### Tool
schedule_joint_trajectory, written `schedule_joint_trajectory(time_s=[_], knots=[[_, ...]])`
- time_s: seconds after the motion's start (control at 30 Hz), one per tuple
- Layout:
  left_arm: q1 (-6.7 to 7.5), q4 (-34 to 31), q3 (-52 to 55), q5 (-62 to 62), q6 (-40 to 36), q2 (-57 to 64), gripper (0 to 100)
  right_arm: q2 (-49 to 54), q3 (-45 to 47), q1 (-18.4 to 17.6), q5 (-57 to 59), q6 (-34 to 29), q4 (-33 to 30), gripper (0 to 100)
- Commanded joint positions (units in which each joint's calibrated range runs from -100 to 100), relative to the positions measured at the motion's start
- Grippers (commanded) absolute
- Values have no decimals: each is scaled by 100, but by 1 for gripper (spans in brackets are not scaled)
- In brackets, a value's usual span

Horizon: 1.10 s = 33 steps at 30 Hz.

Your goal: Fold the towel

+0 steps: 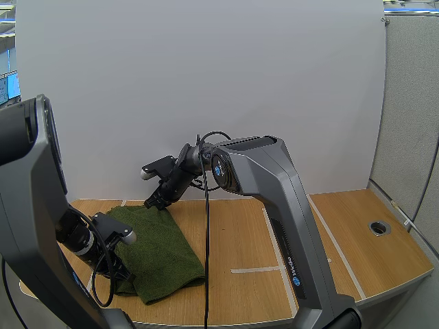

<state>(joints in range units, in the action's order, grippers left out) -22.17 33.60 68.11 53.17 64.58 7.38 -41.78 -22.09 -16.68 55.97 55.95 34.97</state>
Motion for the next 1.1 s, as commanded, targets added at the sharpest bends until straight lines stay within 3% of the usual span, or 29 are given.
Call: schedule_joint_trajectory(time_s=[0.0, 0.37, 1.07], knots=[[-2, -87, 21, -314, -97, 18, 0, 43, 34, 55, 155, 25, -143, 0], [-2, -87, -372, 870, -184, 1201, 0, 43, 301, 474, 1103, -8, -184, 0], [-2, -9, -488, 1183, -255, 1313, 0, 898, 1713, 903, 748, 442, -115, 0]])
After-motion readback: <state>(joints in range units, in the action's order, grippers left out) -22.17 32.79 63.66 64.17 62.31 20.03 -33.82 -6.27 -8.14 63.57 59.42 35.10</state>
